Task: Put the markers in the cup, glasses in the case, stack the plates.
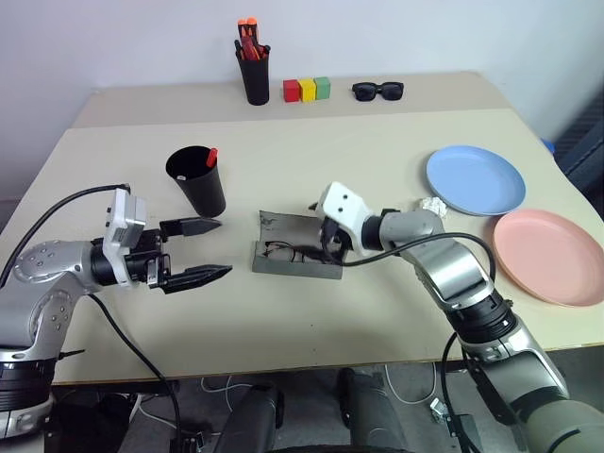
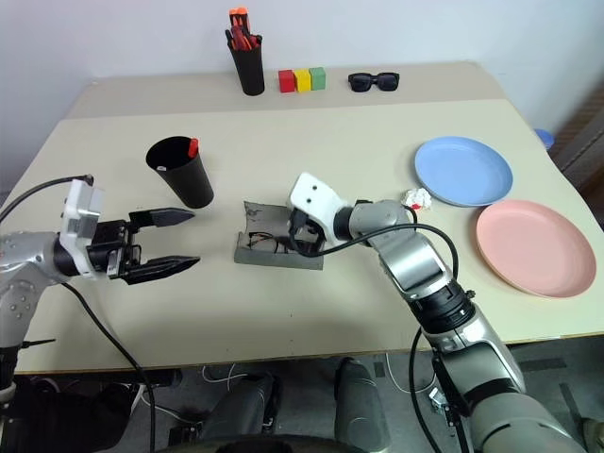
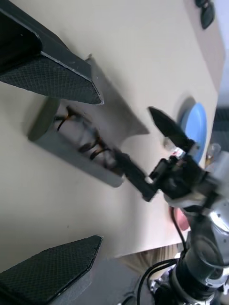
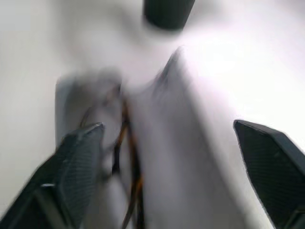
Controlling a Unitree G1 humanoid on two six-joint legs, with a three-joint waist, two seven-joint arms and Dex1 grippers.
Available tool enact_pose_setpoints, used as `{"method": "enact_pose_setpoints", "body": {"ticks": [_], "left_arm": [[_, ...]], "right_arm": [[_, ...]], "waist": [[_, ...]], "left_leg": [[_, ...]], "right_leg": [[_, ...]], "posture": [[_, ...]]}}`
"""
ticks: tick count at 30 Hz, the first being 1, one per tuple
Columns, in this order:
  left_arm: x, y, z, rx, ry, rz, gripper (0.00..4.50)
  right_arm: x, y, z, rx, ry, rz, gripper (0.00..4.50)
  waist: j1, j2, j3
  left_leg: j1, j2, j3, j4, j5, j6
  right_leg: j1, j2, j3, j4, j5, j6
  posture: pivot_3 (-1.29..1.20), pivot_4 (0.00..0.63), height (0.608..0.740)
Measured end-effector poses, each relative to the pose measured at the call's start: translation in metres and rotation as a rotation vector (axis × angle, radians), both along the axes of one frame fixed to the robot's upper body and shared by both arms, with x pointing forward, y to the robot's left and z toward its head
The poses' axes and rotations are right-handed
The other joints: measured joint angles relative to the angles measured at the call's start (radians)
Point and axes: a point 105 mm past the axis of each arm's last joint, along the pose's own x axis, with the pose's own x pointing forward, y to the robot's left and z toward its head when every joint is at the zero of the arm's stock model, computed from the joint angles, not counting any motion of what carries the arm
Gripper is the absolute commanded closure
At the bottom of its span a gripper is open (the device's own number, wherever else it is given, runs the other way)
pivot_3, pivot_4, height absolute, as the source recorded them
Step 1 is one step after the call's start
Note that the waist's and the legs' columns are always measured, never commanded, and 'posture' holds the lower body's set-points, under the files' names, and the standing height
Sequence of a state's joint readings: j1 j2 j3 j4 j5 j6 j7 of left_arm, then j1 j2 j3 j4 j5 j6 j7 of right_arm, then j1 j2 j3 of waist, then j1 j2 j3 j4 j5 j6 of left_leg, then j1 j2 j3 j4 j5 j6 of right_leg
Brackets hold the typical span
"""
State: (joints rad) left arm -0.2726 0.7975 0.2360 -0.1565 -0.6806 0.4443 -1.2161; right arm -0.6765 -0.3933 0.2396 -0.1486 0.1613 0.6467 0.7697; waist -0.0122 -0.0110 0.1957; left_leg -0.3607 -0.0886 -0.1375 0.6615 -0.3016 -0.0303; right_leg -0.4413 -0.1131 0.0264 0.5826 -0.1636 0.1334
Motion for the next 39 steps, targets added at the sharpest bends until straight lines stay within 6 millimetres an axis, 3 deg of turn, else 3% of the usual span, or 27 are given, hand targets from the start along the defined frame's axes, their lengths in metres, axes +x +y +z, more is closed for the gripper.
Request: {"method": "enact_pose_setpoints", "body": {"ticks": [3, 6, 11, 13, 16, 20, 24, 29, 35, 39], "left_arm": [[0.015, -0.009, 0.006, -0.042, -0.025, 0.028, 0.00], [0.033, -0.024, 0.012, -0.079, -0.068, 0.053, 0.88], [0.084, -0.054, 0.011, -0.059, -0.173, 0.214, 3.47], [0.102, -0.066, 0.010, -0.066, -0.165, 0.269, 4.44], [0.118, -0.089, 0.008, -0.035, -0.170, 0.285, 4.44], [0.134, -0.093, -0.004, 0.043, -0.163, 0.322, 4.44], [0.143, -0.098, -0.031, 0.183, -0.079, 0.311, 4.44], [0.138, -0.105, -0.057, 0.295, 0.063, 0.217, 4.44], [0.123, -0.106, -0.055, 0.352, 0.163, 0.084, 4.44], [0.103, -0.101, -0.053, 0.396, 0.188, -0.007, 4.44]], "right_arm": [[0.000, -0.009, 0.037, 0.190, -0.036, 0.003, 0.04], [-0.003, -0.027, 0.049, 0.266, -0.046, -0.004, 0.00], [-0.025, -0.063, 0.006, 0.153, 0.045, 0.006, 0.00], [-0.030, -0.071, -0.001, 0.137, 0.067, 0.003, 0.00], [-0.031, -0.082, 0.012, 0.145, 0.024, -0.017, 0.00], [-0.032, -0.089, 0.012, 0.138, 0.010, -0.052, 0.00], [-0.033, -0.085, 0.013, 0.149, -0.004, -0.061, 0.00], [-0.032, -0.083, 0.012, 0.147, -0.010, -0.072, 0.00], [-0.031, -0.084, 0.013, 0.148, -0.029, -0.087, 0.00], [-0.030, -0.084, 0.013, 0.141, -0.043, -0.090, 0.00]], "waist": [[0.003, 0.000, 0.000], [0.004, -0.001, 0.000], [0.005, -0.001, -0.001], [-0.002, -0.001, -0.001], [-0.008, -0.001, -0.001], [-0.001, -0.001, -0.001], [0.002, -0.001, -0.001], [0.001, -0.001, 0.000], [-0.003, -0.001, 0.000], [-0.006, -0.001, -0.001]], "left_leg": [[0.000, 0.000, -0.001, 0.000, 0.000, 0.000], [0.000, -0.001, -0.001, 0.000, 0.000, 0.000], [0.000, -0.001, 0.000, 0.000, 0.000, 0.000], [0.000, -0.001, 0.001, 0.001, 0.000, 0.000], [0.001, 0.000, 0.001, 0.000, 0.000, 0.000], [0.001, 0.000, 0.001, 0.000, 0.000, 0.000], [0.000, -0.001, 0.001, 0.002, 0.000, 0.000], [0.000, -0.001, 0.001, 0.002, 0.000, 0.000], [0.000, -0.001, 0.001, 0.001, 0.000, 0.000], [0.001, -0.001, 0.001, 0.001, 0.000, 0.000]], "right_leg": [[0.001, 0.000, 0.000, -0.001, 0.000, 0.000], [0.001, 0.000, 0.000, -0.001, 0.000, 0.000], [0.003, -0.001, -0.001, -0.003, 0.000, 0.000], [0.003, -0.001, 0.000, -0.003, 0.000, 0.001], [0.003, 0.000, 0.000, -0.003, 0.000, 0.001], [0.003, 0.000, 0.000, -0.002, 0.000, 0.000], [0.003, 0.000, 0.000, -0.003, 0.001, 0.001], [0.003, 0.000, 0.000, -0.003, 0.000, 0.001], [0.003, 0.000, 0.000, -0.002, 0.000, 0.001], [0.003, 0.000, 0.000, -0.002, 0.000, 0.001]], "posture": [[0.00, 0.150, 0.740], [0.00, 0.150, 0.740], [0.00, 0.150, 0.740], [0.00, 0.150, 0.740], [0.00, 0.150, 0.740], [0.00, 0.150, 0.740], [0.00, 0.150, 0.740], [0.00, 0.150, 0.740], [0.00, 0.150, 0.740], [0.00, 0.150, 0.740]]}}
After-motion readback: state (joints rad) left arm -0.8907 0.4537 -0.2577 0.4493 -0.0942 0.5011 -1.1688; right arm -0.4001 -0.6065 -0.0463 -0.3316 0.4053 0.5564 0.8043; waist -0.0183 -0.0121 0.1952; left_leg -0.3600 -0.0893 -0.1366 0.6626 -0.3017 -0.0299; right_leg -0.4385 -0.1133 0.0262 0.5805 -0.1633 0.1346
